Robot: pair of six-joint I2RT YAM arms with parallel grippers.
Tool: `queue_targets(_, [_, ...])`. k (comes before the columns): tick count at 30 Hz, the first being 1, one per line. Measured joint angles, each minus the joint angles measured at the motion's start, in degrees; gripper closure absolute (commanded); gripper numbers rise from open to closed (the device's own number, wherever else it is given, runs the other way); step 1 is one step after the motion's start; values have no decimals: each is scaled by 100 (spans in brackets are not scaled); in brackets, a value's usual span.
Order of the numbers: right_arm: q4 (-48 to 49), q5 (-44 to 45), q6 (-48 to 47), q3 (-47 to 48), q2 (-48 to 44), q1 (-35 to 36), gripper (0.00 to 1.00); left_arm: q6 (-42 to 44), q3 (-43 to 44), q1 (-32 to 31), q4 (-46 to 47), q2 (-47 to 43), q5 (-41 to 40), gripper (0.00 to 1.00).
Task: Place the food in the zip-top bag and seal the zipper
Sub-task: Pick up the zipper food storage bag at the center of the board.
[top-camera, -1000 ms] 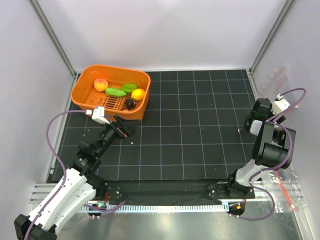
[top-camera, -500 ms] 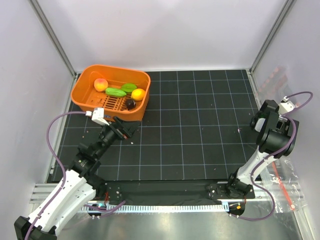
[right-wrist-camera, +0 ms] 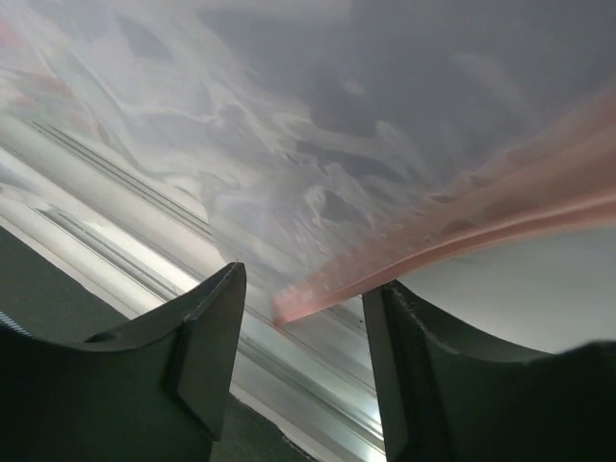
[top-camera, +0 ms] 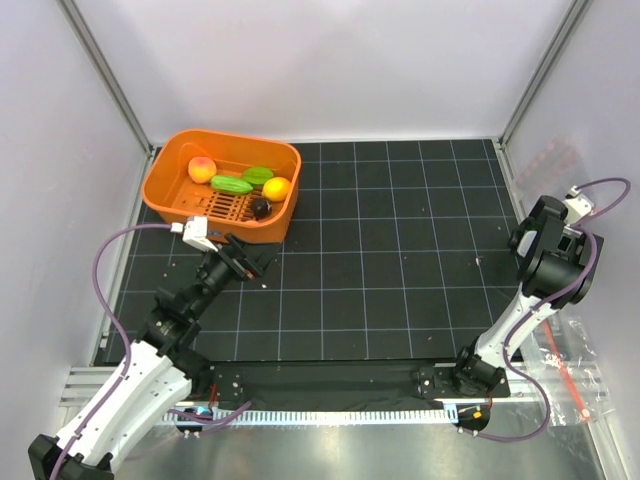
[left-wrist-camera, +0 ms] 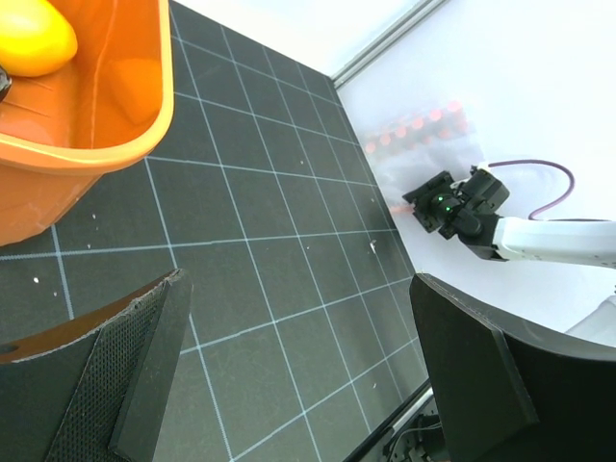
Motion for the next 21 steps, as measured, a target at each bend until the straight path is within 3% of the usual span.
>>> queue_targets(2, [-2, -9, -46, 31, 52, -4, 60, 0, 0, 0, 0, -48, 0, 0])
queue_targets(3, [26, -7, -72, 37, 72, -11, 70, 0, 0, 0, 0, -61, 0, 0])
queue_targets(5, [87, -4, -153, 39, 83, -20, 72, -2, 0, 0, 0, -72, 0, 0])
queue_targets(8, [195, 50, -280, 42, 83, -7, 84, -2, 0, 0, 2, -94, 2, 0])
queue_targets(9, [234, 90, -332, 39, 83, 0, 99, -2, 0, 0, 0, -96, 2, 0])
queue_targets(15, [518, 400, -750, -31, 61, 175, 99, -7, 0, 0, -33, -170, 2, 0])
queue_targets(21, [1054, 1187, -1631, -422, -278, 787, 99, -24, 0, 0, -59, -323, 2, 0])
